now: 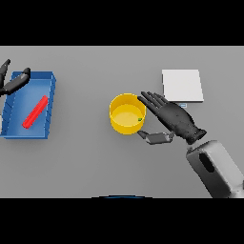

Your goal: Pick up the red beaker and tilt it to pour out 1 green nut into yellow bowl. Pick up the yellow bowl and place it on the metallic measuring scale.

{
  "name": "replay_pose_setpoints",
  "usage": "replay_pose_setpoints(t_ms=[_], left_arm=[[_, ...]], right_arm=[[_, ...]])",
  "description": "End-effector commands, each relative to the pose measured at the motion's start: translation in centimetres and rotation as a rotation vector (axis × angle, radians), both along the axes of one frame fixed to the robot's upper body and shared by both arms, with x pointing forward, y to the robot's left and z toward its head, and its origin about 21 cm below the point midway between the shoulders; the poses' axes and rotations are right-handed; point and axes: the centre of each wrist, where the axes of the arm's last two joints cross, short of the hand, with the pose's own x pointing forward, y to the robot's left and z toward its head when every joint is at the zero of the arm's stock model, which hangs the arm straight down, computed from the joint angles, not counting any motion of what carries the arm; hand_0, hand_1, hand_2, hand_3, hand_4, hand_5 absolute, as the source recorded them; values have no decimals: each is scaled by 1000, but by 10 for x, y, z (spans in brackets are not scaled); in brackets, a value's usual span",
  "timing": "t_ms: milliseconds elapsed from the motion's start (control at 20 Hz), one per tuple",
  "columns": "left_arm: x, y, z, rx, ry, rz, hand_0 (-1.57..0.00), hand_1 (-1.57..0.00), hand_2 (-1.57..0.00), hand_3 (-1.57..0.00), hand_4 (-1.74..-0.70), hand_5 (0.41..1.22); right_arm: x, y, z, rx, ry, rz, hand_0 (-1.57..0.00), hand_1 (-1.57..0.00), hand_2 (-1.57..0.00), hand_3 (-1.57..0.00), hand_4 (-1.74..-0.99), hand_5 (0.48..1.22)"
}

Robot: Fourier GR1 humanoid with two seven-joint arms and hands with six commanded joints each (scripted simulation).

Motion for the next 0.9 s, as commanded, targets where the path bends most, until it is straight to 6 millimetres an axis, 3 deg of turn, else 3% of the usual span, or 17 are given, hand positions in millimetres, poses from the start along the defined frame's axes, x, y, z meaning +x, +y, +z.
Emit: replay_pose_setpoints(t_ms=[0,350,850], left_arm=[[-1,1,-3,5,3,-4,-3,-2,-2,-2,-812,688],[-5,7,-5,13,15,-9,0,0,0,0,-805,695],[-3,11,-2,15,10,-12,1,1,1,1,-801,703]], right_arm=[[3,5,-1,-45,-1,52,1,1,1,1,-1157,635],[30,29,3,-292,-1,270,1,1,1,1,-1154,639],[52,61,-11,-525,101,375,1,1,1,1,-1174,674]])
